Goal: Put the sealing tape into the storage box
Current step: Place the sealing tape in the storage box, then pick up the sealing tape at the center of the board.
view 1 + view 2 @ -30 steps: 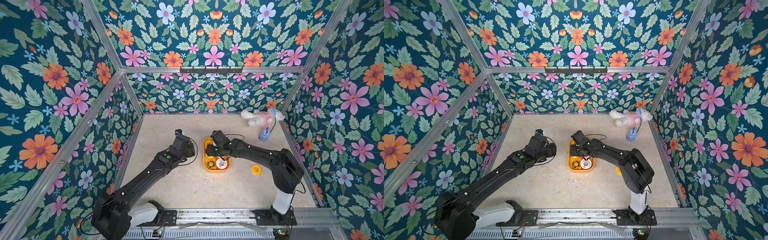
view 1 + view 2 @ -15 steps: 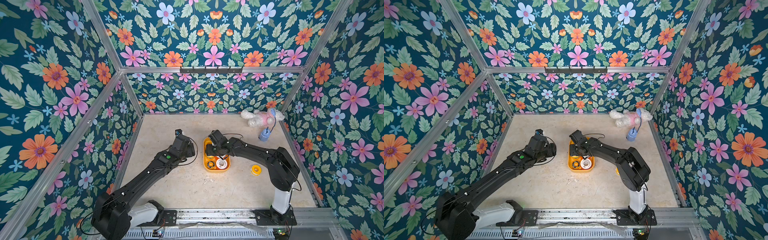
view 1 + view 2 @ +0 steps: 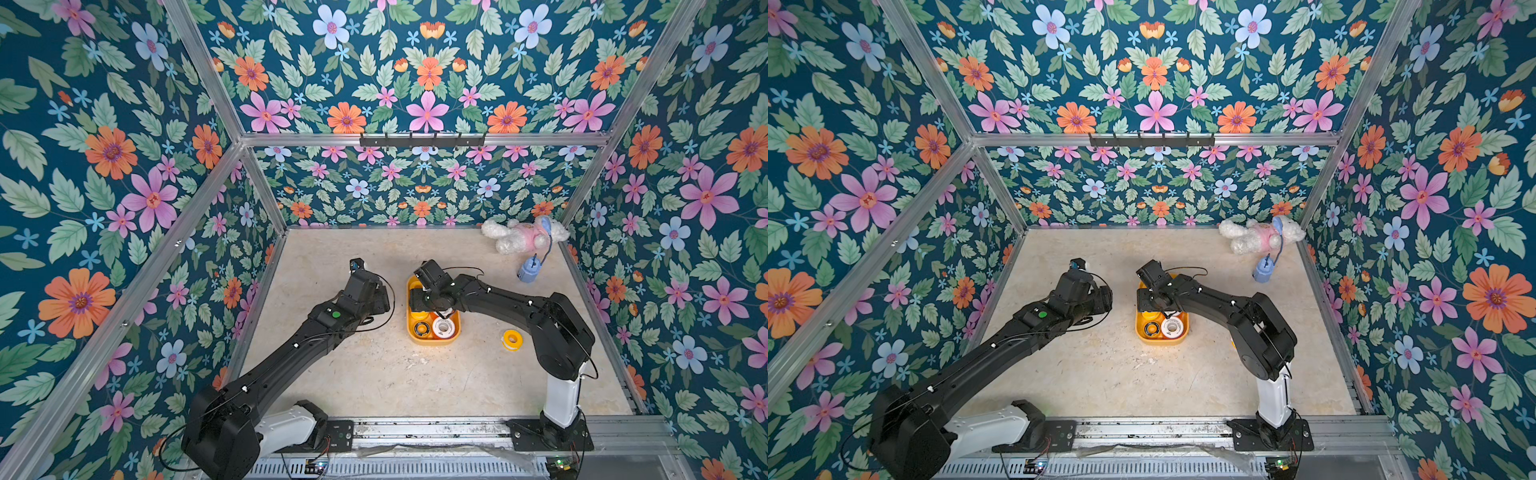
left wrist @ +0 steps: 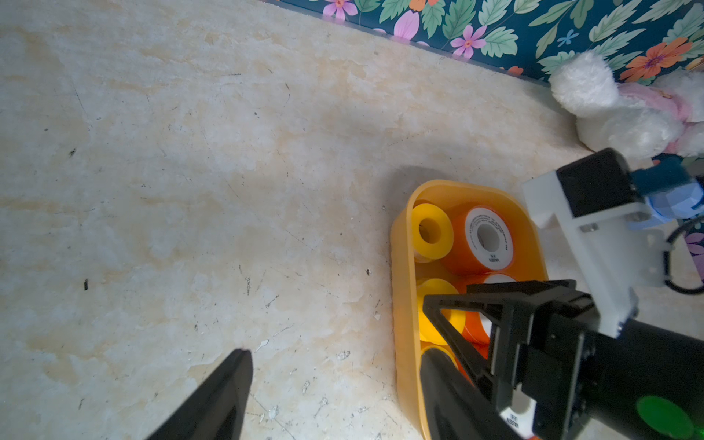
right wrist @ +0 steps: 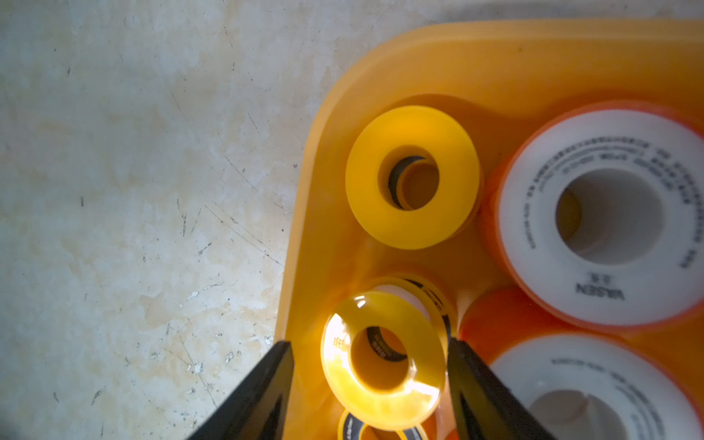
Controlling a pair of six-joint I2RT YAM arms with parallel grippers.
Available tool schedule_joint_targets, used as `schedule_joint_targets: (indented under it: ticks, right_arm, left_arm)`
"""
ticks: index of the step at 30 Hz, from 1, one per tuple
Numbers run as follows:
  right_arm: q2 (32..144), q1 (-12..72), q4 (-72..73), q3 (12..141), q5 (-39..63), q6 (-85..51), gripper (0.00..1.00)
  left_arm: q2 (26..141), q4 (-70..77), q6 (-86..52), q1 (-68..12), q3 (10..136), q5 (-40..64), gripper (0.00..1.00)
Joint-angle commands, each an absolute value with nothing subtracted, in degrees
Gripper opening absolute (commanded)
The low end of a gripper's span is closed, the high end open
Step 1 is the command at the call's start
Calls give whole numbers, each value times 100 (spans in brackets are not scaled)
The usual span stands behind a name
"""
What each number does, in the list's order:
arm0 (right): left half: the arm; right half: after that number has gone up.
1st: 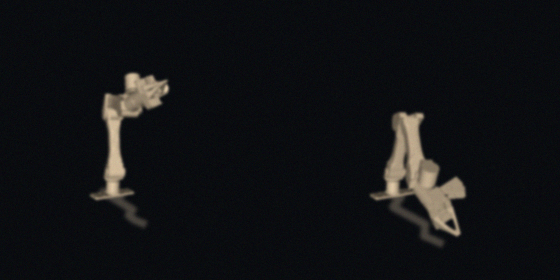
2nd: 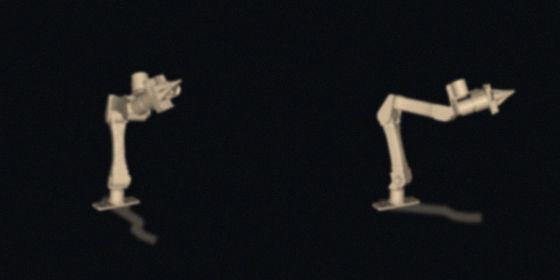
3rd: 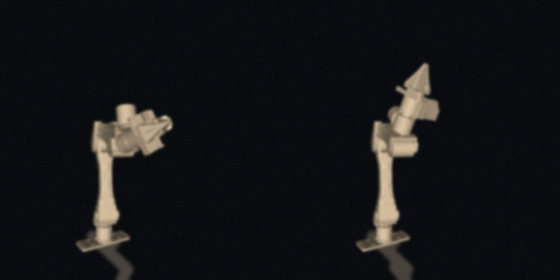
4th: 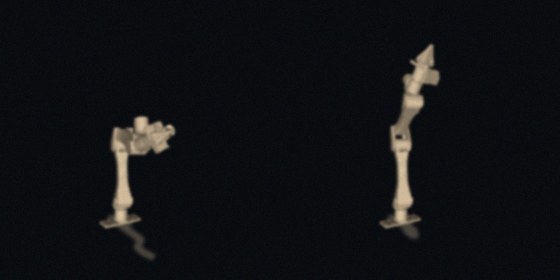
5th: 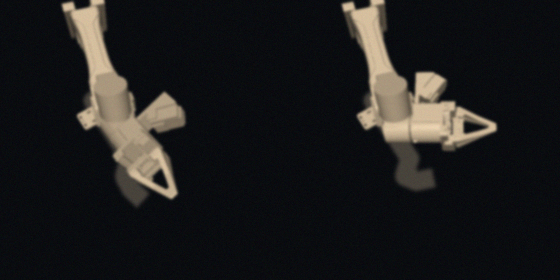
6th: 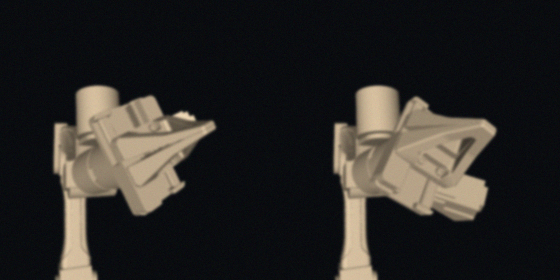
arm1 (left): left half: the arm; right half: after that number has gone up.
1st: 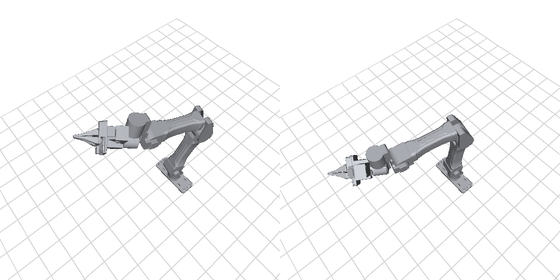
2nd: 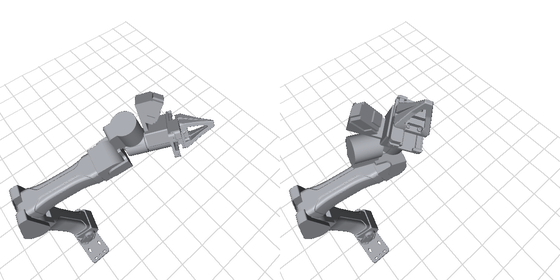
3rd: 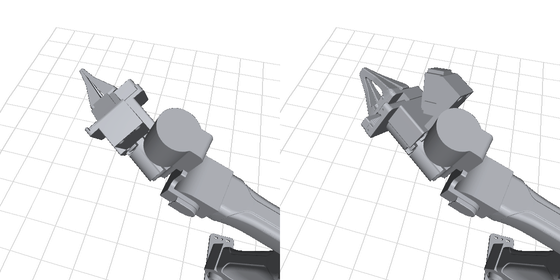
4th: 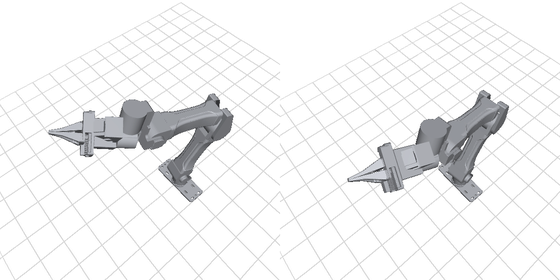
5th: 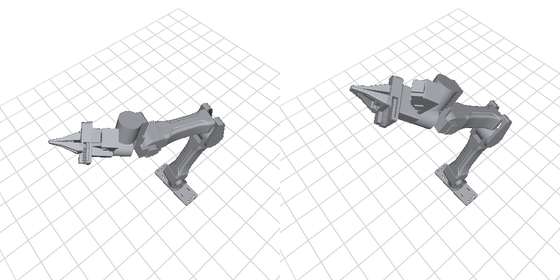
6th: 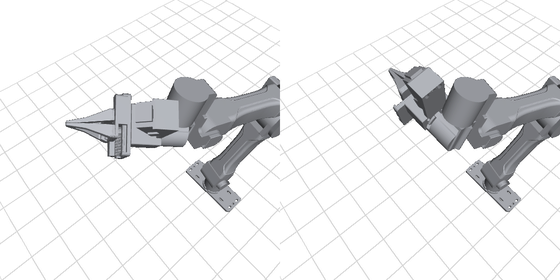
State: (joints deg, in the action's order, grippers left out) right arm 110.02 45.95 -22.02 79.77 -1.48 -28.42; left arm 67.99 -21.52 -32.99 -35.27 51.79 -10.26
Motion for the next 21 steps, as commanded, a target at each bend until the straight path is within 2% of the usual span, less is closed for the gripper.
schedule_joint_targets:
  ticks: [1,8,15,21]
  right_arm:
    - [11026,4597,-2303,8016,-249,-2812,70]
    - [10495,4597,-1889,7746,-67,-2835,69]
    - [9303,4558,-1564,7077,-352,-2949,69]
    - [8128,4143,-1572,6059,-671,-3161,69]
  left_arm:
    - [6776,-2143,-3283,-3520,5168,-1066,75]
    - [6776,-2136,-3287,-3524,5150,-1038,75]
    - [6820,-2094,-3287,-3520,5142,-961,75]
    - [6829,-2083,-3274,-3524,5142,-932,75]
